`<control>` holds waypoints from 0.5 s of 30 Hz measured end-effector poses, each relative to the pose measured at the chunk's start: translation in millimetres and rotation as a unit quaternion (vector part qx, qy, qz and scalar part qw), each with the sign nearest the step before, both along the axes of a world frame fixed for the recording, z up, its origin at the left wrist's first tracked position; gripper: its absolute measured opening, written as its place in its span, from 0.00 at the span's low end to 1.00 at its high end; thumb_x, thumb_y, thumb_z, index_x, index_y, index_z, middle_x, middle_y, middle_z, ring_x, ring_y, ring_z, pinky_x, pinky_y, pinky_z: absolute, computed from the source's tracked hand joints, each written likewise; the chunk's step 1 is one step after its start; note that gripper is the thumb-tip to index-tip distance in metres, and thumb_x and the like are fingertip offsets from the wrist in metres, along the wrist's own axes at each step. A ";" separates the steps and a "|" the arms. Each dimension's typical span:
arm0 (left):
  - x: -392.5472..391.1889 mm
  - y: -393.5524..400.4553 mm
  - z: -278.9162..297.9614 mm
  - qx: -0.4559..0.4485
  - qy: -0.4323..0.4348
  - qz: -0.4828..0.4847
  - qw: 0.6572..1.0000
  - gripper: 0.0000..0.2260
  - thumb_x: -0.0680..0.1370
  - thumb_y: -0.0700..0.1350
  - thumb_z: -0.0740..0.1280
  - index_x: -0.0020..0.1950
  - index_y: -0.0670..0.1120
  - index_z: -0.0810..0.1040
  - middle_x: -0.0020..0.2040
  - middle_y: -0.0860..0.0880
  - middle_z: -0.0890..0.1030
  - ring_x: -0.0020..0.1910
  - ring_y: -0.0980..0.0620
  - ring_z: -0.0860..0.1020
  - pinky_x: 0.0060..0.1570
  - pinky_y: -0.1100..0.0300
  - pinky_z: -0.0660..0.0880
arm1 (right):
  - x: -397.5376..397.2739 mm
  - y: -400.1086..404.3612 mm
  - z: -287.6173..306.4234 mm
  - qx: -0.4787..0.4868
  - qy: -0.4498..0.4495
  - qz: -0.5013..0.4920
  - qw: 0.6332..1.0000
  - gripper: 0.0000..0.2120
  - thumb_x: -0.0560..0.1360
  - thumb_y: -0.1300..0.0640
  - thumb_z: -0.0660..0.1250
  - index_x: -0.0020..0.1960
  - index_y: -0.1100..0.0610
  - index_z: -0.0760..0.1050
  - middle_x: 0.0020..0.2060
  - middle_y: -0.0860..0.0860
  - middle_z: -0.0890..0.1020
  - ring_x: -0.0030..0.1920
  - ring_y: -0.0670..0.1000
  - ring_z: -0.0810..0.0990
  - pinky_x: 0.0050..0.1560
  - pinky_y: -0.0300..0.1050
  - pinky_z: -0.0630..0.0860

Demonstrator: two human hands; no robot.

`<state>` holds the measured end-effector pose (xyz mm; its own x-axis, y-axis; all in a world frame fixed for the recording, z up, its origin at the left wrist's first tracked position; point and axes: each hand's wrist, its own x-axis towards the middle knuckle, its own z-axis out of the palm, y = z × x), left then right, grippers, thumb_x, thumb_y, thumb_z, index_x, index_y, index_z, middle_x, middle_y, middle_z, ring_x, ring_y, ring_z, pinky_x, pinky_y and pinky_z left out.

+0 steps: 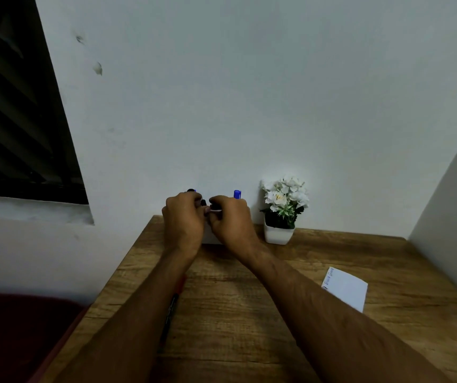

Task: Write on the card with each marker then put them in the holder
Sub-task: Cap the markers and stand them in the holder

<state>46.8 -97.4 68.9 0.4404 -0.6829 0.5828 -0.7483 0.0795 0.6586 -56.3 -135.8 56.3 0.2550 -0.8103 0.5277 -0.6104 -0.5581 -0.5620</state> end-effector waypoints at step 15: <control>5.5 53.9 -34.8 0.260 -0.123 0.012 0.958 0.05 0.73 0.41 0.75 0.47 0.47 0.82 0.46 0.47 0.82 0.45 0.50 0.80 0.45 0.55 0.80 | -41.5 55.3 -40.6 0.018 -0.015 -0.006 1.000 0.12 0.77 0.65 0.71 0.60 0.61 0.84 0.52 0.53 0.88 0.47 0.46 0.85 0.54 0.39 0.83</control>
<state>52.3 -43.5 34.2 0.3528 -0.9004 0.2548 -0.8832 -0.2304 0.4085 -97.8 -80.5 15.7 0.2296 -0.8323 0.5046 -0.6003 -0.5292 -0.5997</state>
